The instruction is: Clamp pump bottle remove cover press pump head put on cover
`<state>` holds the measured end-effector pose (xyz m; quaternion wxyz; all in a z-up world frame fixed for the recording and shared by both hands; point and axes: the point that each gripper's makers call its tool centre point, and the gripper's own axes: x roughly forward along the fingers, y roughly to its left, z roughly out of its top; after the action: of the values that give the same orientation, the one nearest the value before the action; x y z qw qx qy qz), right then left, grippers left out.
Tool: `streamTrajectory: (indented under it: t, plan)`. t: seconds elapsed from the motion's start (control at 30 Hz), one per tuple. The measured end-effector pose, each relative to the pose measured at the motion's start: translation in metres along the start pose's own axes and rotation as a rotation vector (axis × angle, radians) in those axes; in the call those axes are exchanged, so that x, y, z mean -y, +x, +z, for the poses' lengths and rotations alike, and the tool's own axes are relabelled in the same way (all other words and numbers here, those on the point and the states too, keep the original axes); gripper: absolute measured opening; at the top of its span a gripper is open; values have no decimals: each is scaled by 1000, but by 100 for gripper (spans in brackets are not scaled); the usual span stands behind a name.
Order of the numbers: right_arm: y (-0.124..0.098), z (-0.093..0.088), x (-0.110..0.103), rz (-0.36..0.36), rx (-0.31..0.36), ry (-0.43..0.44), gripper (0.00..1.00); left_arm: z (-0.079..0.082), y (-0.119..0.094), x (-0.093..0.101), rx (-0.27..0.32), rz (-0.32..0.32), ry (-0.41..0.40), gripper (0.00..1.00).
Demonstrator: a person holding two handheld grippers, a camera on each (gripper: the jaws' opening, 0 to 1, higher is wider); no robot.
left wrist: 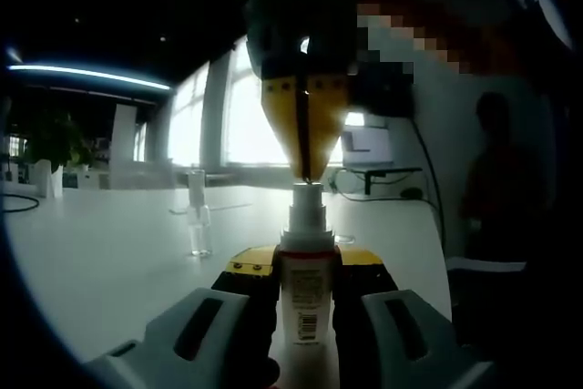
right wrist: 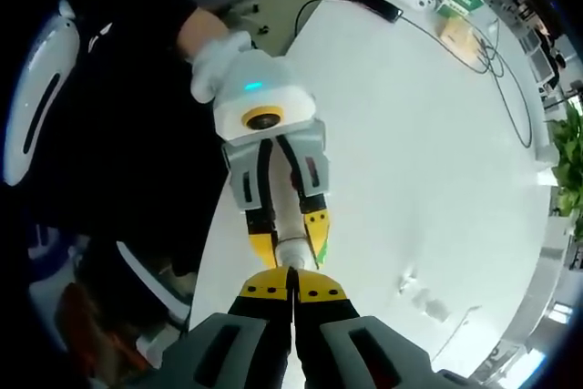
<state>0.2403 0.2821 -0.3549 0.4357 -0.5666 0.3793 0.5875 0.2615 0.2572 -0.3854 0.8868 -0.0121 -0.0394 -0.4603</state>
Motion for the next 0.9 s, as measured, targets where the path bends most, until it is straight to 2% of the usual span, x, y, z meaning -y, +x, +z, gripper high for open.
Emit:
streamTrajectory:
  t: [0.9]
  plan:
    - [1, 0, 0, -10, -9, -4, 0, 0, 0, 1, 0, 1, 0, 13]
